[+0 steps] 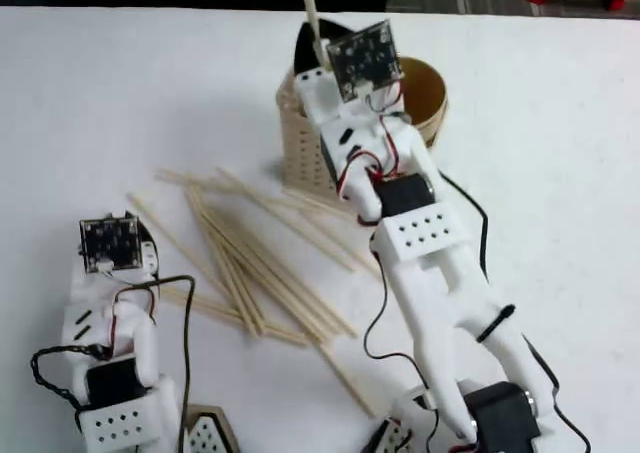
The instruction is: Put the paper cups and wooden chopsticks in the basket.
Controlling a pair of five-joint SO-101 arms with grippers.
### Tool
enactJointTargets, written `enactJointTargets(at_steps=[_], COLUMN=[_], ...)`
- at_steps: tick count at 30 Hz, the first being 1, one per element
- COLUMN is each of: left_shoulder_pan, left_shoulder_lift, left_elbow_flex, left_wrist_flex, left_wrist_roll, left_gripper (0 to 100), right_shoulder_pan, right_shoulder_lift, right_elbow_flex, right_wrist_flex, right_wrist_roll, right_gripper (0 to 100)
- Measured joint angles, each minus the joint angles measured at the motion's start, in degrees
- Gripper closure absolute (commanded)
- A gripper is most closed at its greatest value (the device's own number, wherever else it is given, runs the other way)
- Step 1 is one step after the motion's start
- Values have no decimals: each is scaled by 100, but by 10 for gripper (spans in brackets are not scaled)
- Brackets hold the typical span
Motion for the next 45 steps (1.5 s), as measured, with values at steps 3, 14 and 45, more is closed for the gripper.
enactJointTargets(at_steps=[3,14,45], left_shoulder_pan=[0,0,0], left_shoulder_lift=[0,0,0], left_elbow_flex=[0,0,0], left_wrist_flex=[0,0,0], left_wrist_roll=[0,0,0], left_gripper=[909,909,909], right_shoulder_pan=[-18,26,-958], right_shoulder_lift=[26,9,-2277], right_elbow_flex=[281,800,396], right_wrist_flex=[-132,-185,4949], right_wrist_roll=[0,-730,-343], right_gripper=[979,845,869])
